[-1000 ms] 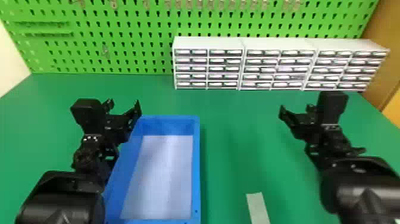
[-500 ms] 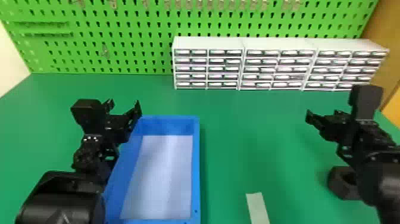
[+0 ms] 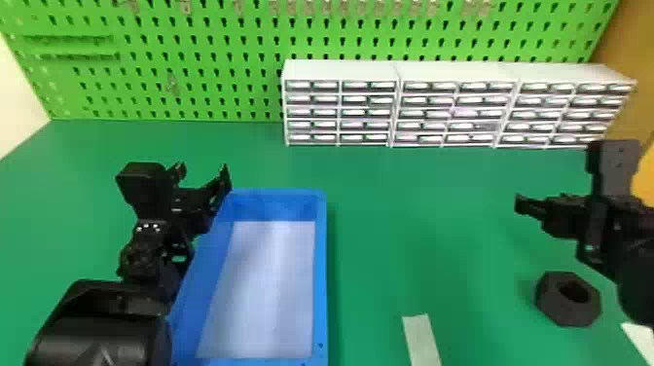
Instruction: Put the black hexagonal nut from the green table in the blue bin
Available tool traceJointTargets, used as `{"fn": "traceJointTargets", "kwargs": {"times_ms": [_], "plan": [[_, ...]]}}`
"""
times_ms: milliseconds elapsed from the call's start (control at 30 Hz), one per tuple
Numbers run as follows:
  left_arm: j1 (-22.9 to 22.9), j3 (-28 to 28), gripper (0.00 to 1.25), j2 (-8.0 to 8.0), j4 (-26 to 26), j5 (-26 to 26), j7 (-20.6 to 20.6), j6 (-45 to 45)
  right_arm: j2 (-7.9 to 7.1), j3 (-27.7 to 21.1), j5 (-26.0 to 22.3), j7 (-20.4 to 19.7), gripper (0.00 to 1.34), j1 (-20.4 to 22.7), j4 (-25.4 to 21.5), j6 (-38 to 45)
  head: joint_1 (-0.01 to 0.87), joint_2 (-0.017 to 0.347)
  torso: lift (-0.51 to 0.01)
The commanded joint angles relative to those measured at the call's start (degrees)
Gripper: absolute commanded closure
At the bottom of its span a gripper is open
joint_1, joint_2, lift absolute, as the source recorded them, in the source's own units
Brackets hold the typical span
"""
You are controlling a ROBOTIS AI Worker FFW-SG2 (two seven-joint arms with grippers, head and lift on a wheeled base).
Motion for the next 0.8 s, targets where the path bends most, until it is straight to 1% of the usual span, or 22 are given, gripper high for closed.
{"fn": "traceJointTargets", "kwargs": {"times_ms": [0,133,233,367,433,600,700,733,767], "plan": [[0.1,0.07,0.49,0.0,-0.09,-0.02,0.0,0.05,-1.53,-0.06,0.62,0.43,0.45,-0.65,-0.73,3.6,0.686,0.052,-0.097],[0.1,0.15,0.49,0.0,-0.09,-0.02,0.0,0.14,-2.59,0.11,1.58,1.4,0.45,-1.44,-1.08,7.21,0.686,0.052,-0.097],[0.19,0.15,0.49,0.0,0.0,-0.02,0.0,0.14,-3.73,0.2,3.08,2.89,0.45,-2.05,-1.08,10.28,0.686,0.052,-0.097],[0.28,0.15,0.49,0.0,0.0,-0.11,0.0,0.23,-5.49,0.55,4.84,5.62,0.45,-2.84,-0.99,14.33,0.686,0.052,-0.097],[0.28,0.24,0.49,0.0,0.0,-0.11,0.0,0.23,-6.01,0.2,5.45,7.02,0.45,-3.11,-0.9,16.08,0.686,0.052,-0.097],[0.37,0.33,0.49,0.0,0.0,-0.29,0.0,0.23,-6.8,-0.41,8.53,10.89,0.45,-3.28,-0.2,19.6,0.686,0.052,-0.097],[0.37,0.33,0.49,0.0,0.0,-0.29,0.0,0.23,-7.16,-0.77,9.23,11.95,0.45,-3.11,0.06,20.92,0.686,0.052,-0.097],[0.37,0.33,0.49,0.0,0.0,-0.29,0.0,0.23,-7.33,-0.77,9.76,12.74,0.45,-3.2,0.33,21.36,0.686,0.052,-0.097],[0.37,0.33,0.49,0.0,0.0,-0.29,0.0,0.23,-7.51,-0.77,10.99,14.41,0.45,-3.37,0.77,22.06,0.686,0.052,-0.097]]}}
